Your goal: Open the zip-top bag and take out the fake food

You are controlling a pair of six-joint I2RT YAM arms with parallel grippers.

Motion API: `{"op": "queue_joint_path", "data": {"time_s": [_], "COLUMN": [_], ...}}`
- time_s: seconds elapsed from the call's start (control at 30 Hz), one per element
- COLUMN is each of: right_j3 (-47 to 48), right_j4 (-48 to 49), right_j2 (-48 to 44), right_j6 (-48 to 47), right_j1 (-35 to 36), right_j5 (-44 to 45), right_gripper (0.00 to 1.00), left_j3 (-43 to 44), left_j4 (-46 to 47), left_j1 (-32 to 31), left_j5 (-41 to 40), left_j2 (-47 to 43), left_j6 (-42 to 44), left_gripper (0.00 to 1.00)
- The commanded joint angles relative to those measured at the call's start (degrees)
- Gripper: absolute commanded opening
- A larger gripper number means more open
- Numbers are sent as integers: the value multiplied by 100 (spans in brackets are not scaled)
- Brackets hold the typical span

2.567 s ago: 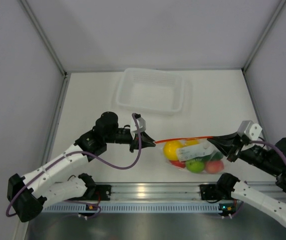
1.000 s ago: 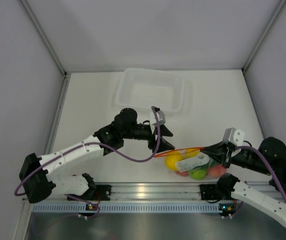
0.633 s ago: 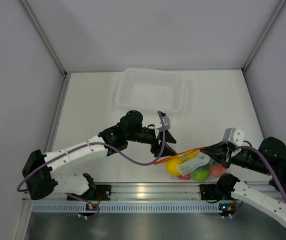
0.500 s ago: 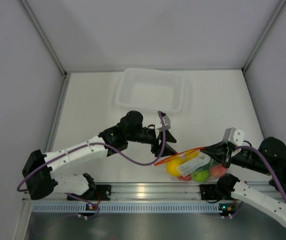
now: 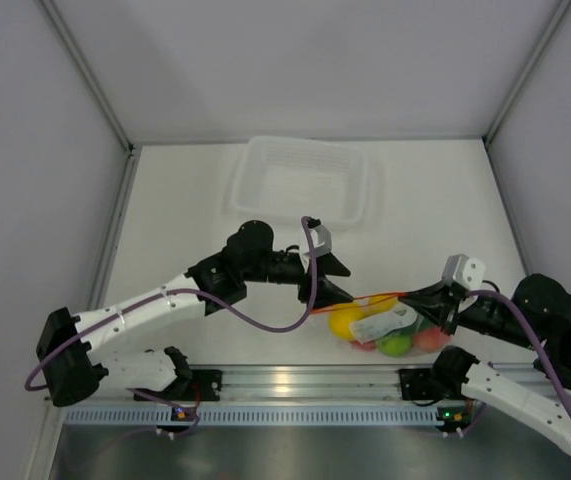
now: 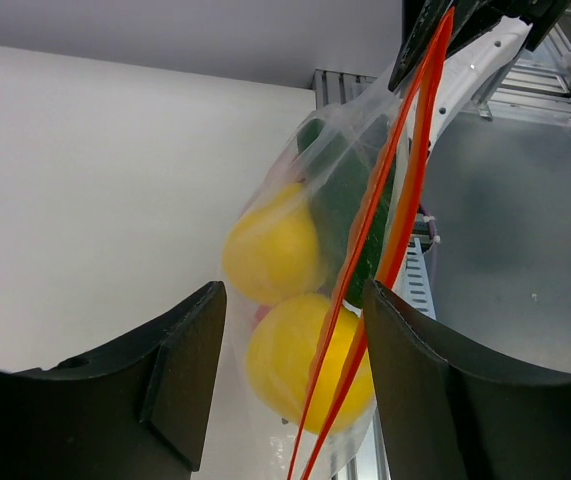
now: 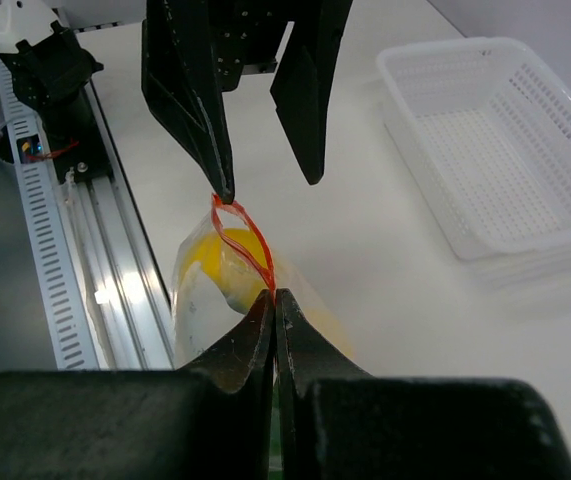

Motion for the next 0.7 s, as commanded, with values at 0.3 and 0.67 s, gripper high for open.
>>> {"op": "queue_joint_path", "data": {"time_s": [0.3, 0.67], "right_j3": [28, -16], "right_j4": [663, 777], "right_j2": [-64, -91], "right_j6": [33, 78], "right_j1": [78, 78], "right_j5": [-5, -234], "right_gripper": [0, 0], "left_j3": [-67, -85], "left_j4": [431, 449], "left_j1": [-3, -11], "left_j5": [4, 189], "left_j2": [35, 141], "left_j6": [-79, -78], "left_gripper": [59, 59]}}
